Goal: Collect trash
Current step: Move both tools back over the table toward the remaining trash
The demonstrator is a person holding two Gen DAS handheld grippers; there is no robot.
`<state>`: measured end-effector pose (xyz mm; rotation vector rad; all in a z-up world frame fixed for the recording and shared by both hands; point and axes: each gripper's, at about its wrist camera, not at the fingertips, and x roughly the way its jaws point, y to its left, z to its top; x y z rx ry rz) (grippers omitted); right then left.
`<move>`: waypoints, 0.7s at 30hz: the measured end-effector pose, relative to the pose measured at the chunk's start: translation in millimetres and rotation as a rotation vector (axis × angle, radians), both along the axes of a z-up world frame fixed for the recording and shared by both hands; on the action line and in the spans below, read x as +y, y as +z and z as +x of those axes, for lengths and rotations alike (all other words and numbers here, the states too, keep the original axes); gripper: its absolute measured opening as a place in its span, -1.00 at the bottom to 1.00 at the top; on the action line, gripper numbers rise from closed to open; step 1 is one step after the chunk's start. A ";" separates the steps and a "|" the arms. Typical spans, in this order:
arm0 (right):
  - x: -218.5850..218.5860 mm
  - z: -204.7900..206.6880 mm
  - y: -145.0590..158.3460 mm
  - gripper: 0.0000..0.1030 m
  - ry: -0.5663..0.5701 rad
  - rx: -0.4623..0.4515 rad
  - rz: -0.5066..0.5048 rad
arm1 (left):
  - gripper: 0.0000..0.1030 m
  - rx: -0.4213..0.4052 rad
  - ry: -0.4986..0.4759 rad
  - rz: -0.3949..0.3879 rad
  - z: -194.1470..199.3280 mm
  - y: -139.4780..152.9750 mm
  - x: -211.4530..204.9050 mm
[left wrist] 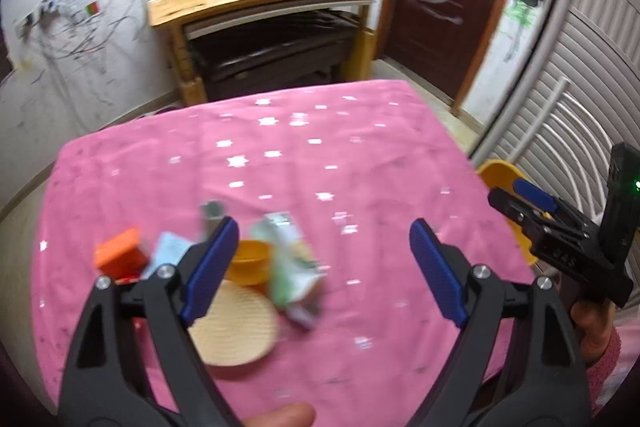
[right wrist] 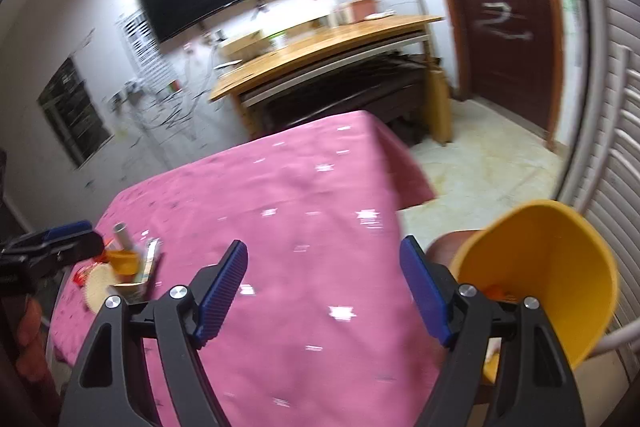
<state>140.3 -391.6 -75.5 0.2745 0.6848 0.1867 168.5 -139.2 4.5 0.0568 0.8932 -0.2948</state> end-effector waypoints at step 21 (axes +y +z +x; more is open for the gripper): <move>134.5 34.8 6.1 0.48 0.289 0.063 -0.091 | 0.61 0.054 0.212 -0.014 0.9 -11.9 129.7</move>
